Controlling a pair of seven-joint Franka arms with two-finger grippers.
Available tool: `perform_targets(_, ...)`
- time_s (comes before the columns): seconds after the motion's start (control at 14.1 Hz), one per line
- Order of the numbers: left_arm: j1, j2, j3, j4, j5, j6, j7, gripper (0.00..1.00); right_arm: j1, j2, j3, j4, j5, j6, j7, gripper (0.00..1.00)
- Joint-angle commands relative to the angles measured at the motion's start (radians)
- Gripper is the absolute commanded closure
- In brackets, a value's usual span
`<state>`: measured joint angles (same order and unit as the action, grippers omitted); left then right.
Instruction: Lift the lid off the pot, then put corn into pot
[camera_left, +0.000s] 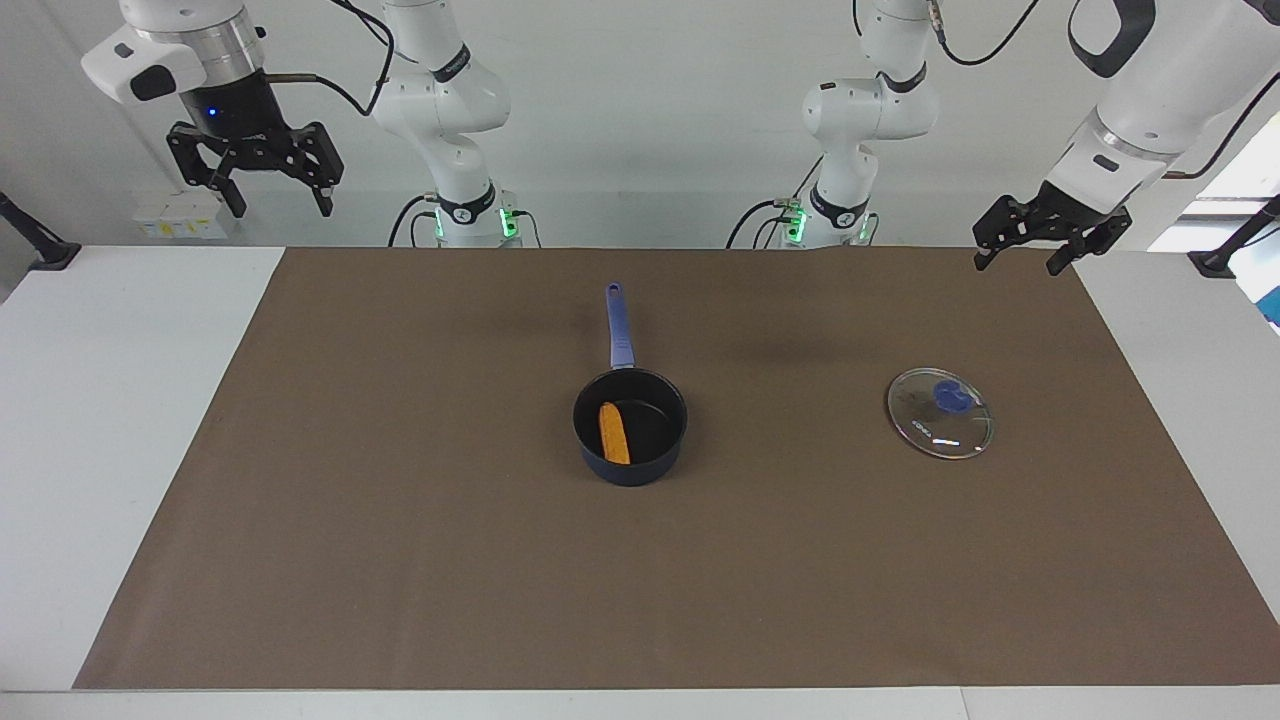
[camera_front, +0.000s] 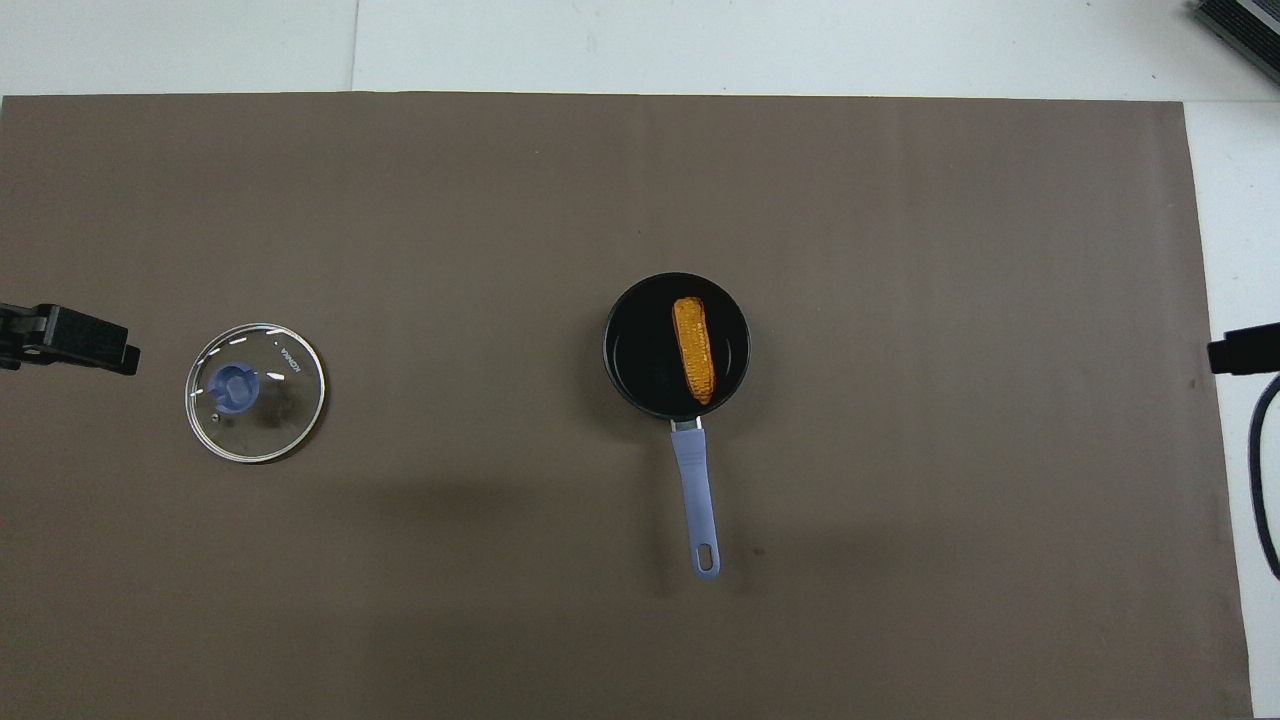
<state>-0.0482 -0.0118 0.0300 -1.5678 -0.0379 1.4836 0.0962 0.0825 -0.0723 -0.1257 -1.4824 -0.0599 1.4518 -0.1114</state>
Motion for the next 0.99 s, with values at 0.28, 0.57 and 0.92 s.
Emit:
perform_targets(0.28, -0.01, -0.002, 0.005, 0.005, 0.012, 0.007, 0.003, 0.0, -0.023, -0.038, -0.005, -0.056, 0.012, 0.007, -0.001, 0.0)
perform_targets(0.57, -0.01, -0.002, 0.005, 0.003, 0.012, 0.009, 0.003, 0.0, -0.023, -0.041, -0.005, -0.055, 0.028, -0.027, -0.008, 0.0)
perform_targets(0.92, -0.01, -0.004, 0.005, -0.001, 0.012, 0.009, 0.007, 0.0, -0.024, -0.043, -0.008, -0.058, 0.04, -0.024, -0.007, 0.0)
